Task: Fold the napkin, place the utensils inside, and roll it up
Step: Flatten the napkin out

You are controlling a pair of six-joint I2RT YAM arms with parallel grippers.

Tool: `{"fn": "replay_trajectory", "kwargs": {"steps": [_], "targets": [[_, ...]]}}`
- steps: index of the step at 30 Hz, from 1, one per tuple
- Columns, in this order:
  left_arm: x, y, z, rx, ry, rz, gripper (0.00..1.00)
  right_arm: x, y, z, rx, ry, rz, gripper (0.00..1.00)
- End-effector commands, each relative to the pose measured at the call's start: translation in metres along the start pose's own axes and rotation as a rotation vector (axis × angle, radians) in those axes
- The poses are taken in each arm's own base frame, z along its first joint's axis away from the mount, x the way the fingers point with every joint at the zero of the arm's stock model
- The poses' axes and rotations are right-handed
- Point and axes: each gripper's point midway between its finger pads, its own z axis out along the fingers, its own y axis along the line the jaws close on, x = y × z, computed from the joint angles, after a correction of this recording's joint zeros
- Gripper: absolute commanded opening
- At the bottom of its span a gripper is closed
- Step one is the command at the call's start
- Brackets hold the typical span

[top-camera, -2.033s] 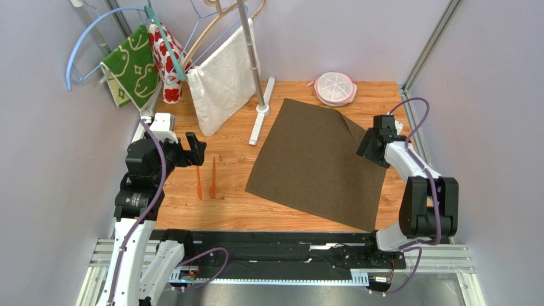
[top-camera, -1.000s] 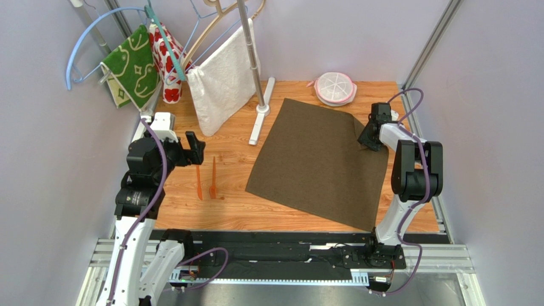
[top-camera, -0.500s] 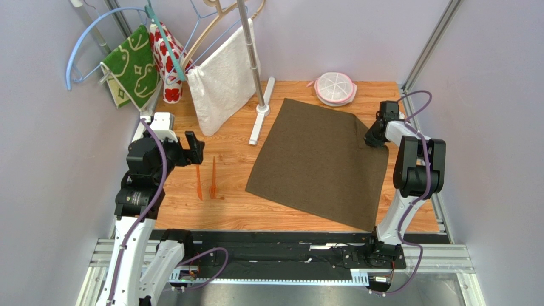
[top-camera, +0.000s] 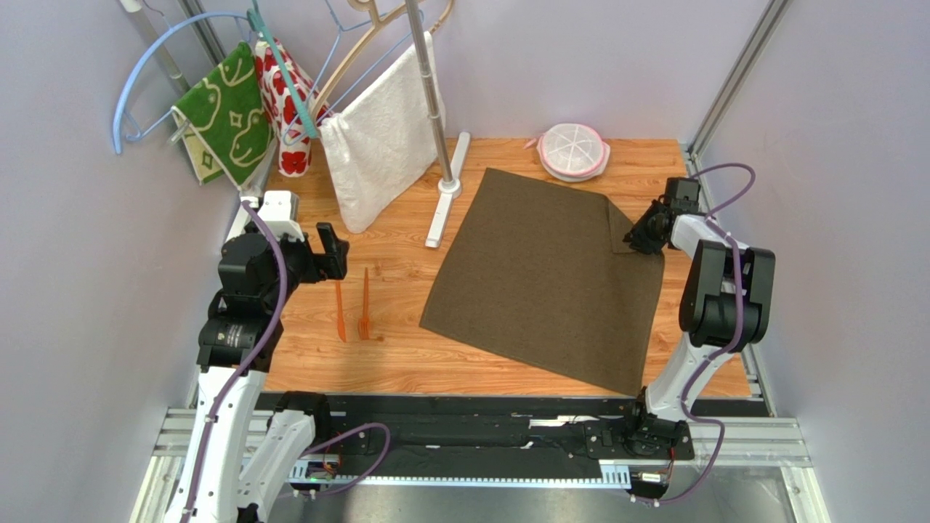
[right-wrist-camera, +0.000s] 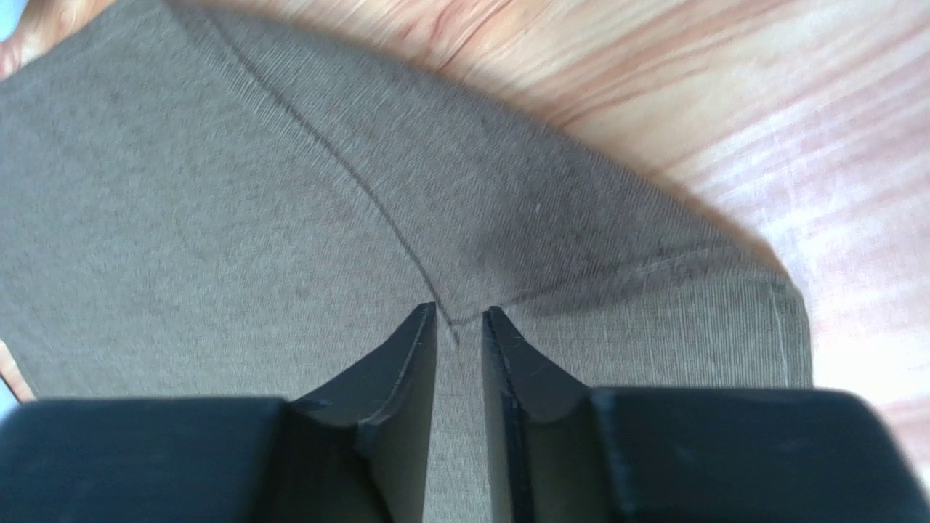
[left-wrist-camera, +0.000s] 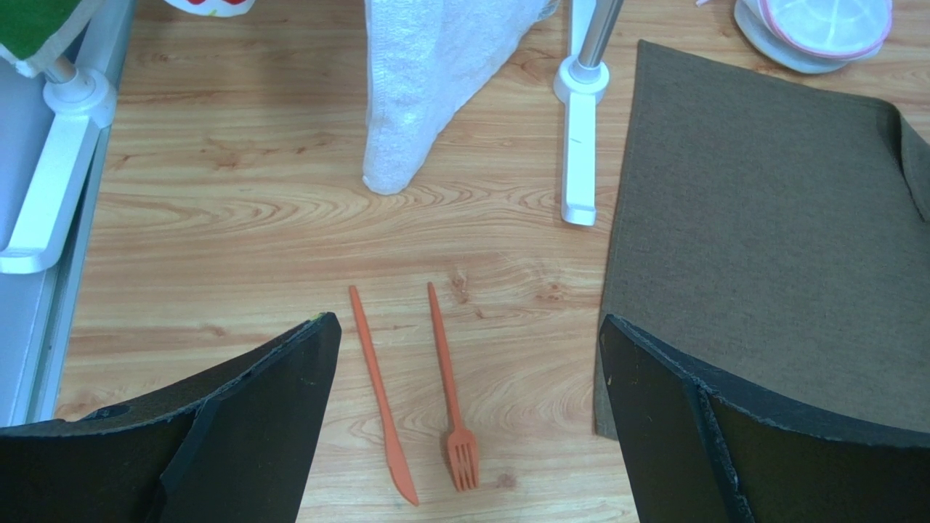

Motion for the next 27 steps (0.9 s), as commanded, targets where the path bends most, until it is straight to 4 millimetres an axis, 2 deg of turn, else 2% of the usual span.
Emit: {"fn": "replay_trajectory", "kwargs": {"steps": [1,7,12,13,15,27], "targets": [[-0.002,-0.001,0.002,0.005,-0.005,0.001,0.98,0.001,0.008,-0.018,0.008,-0.031,-0.1,0.28],[-0.001,-0.002,0.002,0.009,0.001,-0.004,0.98,0.012,0.001,-0.01,0.072,-0.002,-0.113,0.31],[-0.002,-0.001,0.001,0.005,-0.005,-0.002,0.98,0.014,0.003,-0.007,0.094,0.003,-0.123,0.43],[-0.002,-0.001,0.001,0.004,-0.005,-0.002,0.98,0.01,-0.001,-0.007,0.122,-0.016,-0.121,0.47],[-0.003,-0.001,0.001,0.006,-0.007,-0.002,0.98,0.009,-0.001,-0.005,0.128,-0.016,-0.118,0.48],[-0.004,-0.001,-0.001,0.005,-0.015,-0.001,0.98,-0.002,0.0,0.01,0.168,-0.015,-0.128,0.47]]}}
